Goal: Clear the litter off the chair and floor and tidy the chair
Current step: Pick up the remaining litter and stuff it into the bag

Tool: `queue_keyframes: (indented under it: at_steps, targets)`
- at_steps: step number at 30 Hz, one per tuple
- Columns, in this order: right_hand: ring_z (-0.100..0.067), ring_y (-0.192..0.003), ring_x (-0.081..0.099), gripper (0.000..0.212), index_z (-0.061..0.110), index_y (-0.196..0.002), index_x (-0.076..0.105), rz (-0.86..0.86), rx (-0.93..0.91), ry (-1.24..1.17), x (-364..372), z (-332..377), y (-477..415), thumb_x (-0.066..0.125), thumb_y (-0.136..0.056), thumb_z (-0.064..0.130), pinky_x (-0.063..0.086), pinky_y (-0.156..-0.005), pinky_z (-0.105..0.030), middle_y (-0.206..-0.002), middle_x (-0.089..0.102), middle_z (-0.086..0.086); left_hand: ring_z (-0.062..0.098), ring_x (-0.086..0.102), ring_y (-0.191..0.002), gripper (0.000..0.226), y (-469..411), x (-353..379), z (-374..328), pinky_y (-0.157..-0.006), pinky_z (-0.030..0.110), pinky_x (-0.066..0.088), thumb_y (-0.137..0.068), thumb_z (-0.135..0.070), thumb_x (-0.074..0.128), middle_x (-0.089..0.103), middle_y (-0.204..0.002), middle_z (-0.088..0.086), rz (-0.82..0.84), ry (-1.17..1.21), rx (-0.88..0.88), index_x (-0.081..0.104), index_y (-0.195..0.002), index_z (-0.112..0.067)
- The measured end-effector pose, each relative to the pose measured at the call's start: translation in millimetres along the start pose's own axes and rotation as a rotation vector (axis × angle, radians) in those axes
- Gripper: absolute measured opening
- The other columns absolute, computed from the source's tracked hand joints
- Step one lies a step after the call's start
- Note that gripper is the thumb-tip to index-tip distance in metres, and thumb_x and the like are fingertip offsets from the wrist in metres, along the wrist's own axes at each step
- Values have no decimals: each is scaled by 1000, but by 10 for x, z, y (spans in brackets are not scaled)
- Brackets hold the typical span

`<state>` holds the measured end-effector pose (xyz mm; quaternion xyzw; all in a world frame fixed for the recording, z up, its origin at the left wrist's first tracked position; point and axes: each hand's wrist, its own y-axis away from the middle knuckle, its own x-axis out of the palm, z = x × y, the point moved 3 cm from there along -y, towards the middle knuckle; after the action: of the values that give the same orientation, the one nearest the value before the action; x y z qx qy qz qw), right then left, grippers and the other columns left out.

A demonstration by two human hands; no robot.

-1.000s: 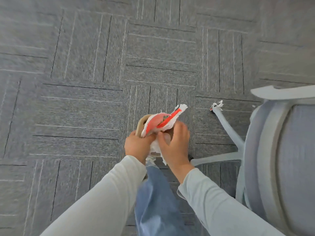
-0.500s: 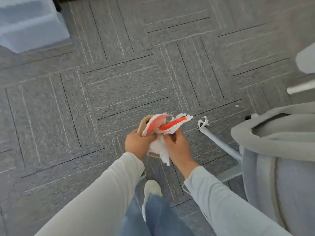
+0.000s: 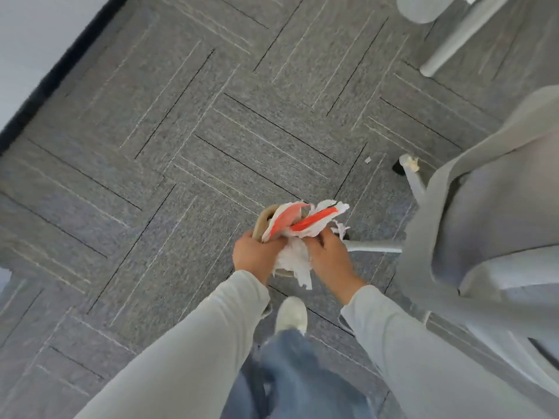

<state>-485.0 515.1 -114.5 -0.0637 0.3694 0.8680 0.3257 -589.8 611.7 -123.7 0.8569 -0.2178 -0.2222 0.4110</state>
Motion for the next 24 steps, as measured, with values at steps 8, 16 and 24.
queue_keyframes:
  at_steps: [8, 16, 24]
  targets:
    - [-15, -76, 59, 28, 25, -120, 48, -161, 176, -194, -239, -752, -1047, 35, -96, 20, 48, -66, -32, -87, 64, 3, 25, 64, -68, 21, -1175, 754, -315, -62, 35, 52, -67, -18, 76, 65, -70, 2, 81, -258, 100, 60, -80, -15]
    - [-22, -82, 55, 21, 14, -108, 50, -378, 487, 80, -143, -1955, -1601, 51, -88, 17, 46, -65, -31, -106, 60, -8, 19, 65, -66, 19, -2252, 1259, -9, -58, 28, 53, -65, -22, 78, 70, -74, 3, 202, -421, 144, 67, -80, -15]
    - [-22, -108, 46, 50, 21, -111, 51, -409, 481, 728, -210, -2842, -2206, 62, -74, 52, 36, -97, -40, -111, 52, -1, 16, 66, -74, 25, -3349, 1857, 293, -68, 34, 57, -70, -14, 76, 68, -79, -1, 509, -692, 151, 58, -83, -25]
